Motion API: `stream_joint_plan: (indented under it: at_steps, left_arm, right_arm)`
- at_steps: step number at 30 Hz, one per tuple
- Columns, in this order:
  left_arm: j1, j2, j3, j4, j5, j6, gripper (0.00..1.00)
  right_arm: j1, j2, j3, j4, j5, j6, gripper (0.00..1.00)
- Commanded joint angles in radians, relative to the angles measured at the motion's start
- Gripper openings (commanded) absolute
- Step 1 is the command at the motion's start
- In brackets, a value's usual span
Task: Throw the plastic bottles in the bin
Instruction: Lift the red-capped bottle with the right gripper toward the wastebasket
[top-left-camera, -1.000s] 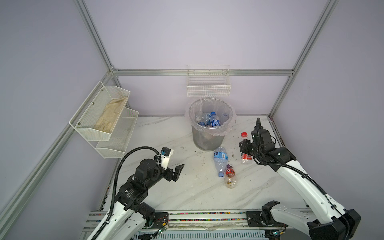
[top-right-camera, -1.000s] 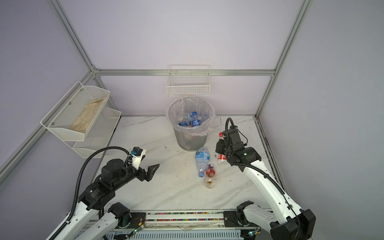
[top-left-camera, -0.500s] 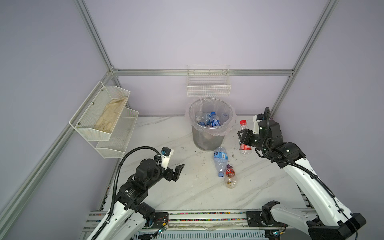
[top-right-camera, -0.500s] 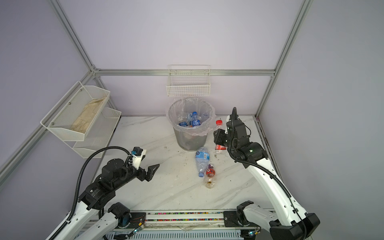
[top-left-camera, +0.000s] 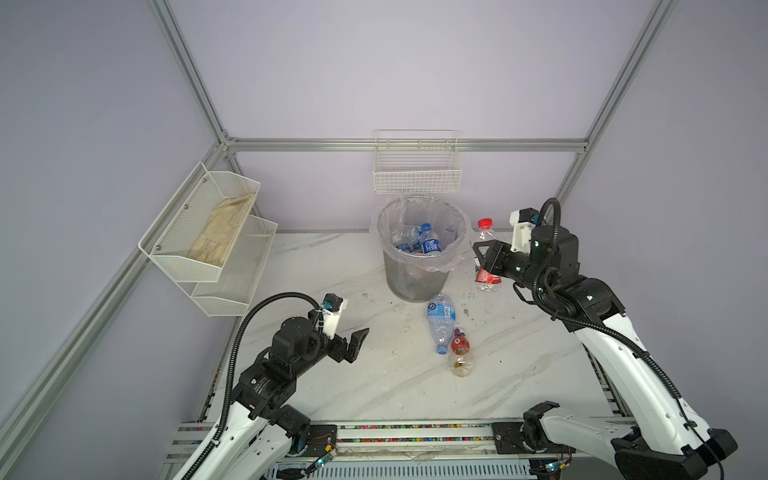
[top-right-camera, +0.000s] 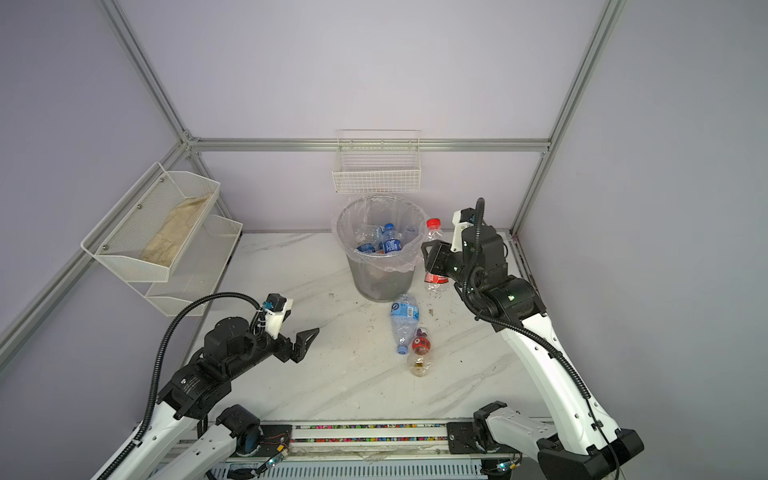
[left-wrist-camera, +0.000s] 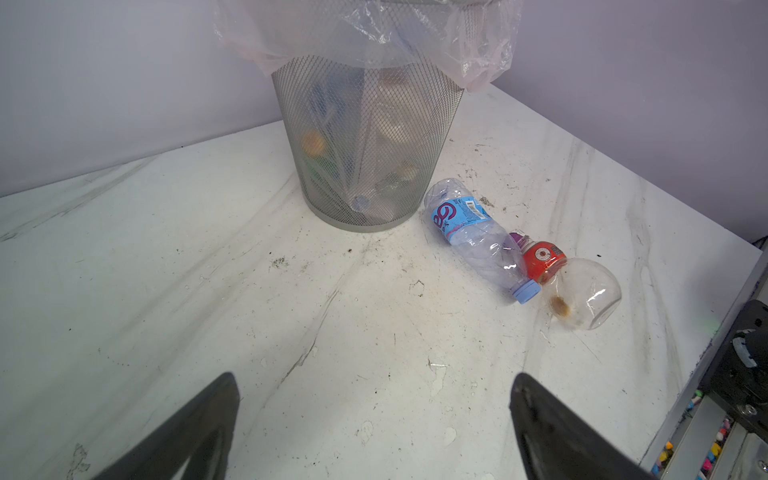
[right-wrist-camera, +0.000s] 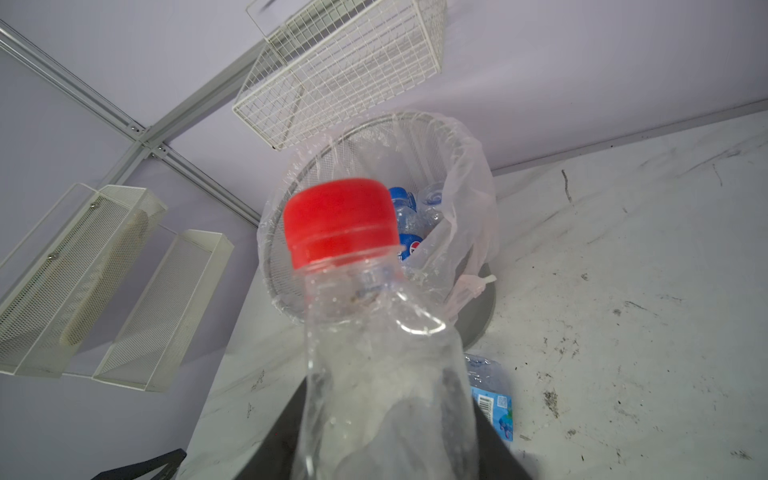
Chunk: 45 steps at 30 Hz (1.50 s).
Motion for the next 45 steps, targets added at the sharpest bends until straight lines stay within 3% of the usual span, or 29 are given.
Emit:
stream_joint_plan:
  at_steps: [1,26,32,45]
  left_arm:
    - [-0.003,0.0,-0.043,0.011,0.004,-0.014,1.0]
    - [-0.003,0.003,-0.042,0.011,0.008,-0.015,1.0]
    - [-0.003,0.002,-0.044,0.011,0.007,-0.015,1.0]
    - [-0.003,0.001,-0.042,0.01,0.008,-0.015,1.0]
  right_arm:
    - [-0.005,0.0,0.053,0.055,-0.04,-0.019,0.0]
    - [-0.003,-0.023,0.148,0.179,-0.209,-0.035,0.0]
    - [-0.004,-0.068,0.106,0.299,-0.297,-0.022,0.0]
    - [-0.003,-0.09,0.123,0.371,-0.333,-0.037,0.0]
